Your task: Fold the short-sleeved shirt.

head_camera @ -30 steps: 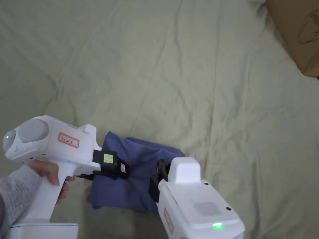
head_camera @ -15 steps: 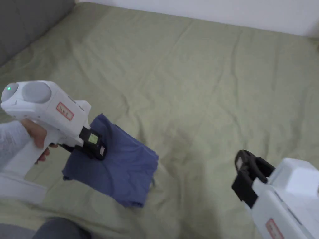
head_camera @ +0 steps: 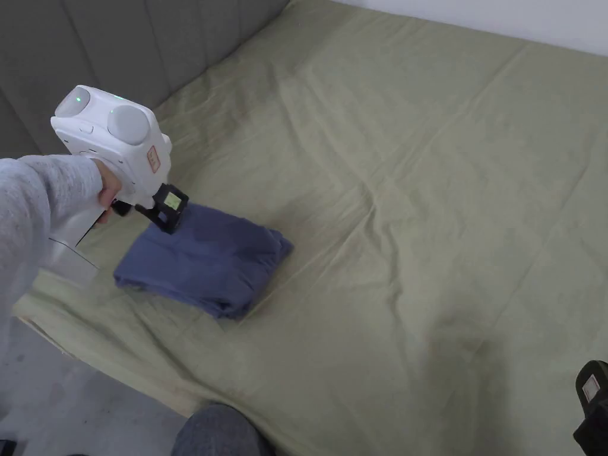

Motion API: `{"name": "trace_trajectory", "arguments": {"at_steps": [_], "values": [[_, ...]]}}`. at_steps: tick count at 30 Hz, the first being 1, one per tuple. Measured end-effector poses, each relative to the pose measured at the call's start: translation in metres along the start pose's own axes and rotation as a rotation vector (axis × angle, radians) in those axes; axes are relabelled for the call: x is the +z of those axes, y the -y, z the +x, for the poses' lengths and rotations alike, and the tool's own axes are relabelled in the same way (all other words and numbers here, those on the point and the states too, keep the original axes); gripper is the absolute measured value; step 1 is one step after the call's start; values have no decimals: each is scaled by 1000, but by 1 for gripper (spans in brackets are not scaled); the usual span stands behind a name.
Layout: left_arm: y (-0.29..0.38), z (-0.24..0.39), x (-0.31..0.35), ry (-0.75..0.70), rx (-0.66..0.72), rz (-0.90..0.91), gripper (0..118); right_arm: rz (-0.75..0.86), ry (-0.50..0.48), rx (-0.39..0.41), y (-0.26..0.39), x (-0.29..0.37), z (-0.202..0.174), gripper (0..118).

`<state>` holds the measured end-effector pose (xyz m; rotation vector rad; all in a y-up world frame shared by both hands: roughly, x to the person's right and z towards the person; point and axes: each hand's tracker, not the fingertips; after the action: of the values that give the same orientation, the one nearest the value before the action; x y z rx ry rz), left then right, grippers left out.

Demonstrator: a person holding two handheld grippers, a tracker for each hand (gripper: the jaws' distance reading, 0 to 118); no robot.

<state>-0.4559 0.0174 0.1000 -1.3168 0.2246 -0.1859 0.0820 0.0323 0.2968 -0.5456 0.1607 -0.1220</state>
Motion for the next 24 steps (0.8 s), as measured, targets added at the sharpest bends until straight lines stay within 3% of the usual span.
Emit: {"name": "trace_trajectory", "arguments": {"at_steps": [1,4,5,8,9,12,18,24], "values": [[2,1,-1,-69,-9,24,80,6,0,6,-1,0,0,0],[13,3,9,-165,45,133,78,17,0,22,-5,4,4,0],[17,5,17,-180,91,202,66,21,1,28,-7,6,6,0],[23,21,62,-187,185,465,14,46,13,53,-14,17,21,0],[27,28,77,-182,190,542,9,61,19,66,-18,22,25,0],[37,64,135,-127,146,749,1,119,51,114,-38,42,29,0],[67,143,238,57,152,1101,0,282,133,163,-83,90,51,0],[100,209,271,206,150,1263,0,411,226,201,-103,136,75,0]]}}
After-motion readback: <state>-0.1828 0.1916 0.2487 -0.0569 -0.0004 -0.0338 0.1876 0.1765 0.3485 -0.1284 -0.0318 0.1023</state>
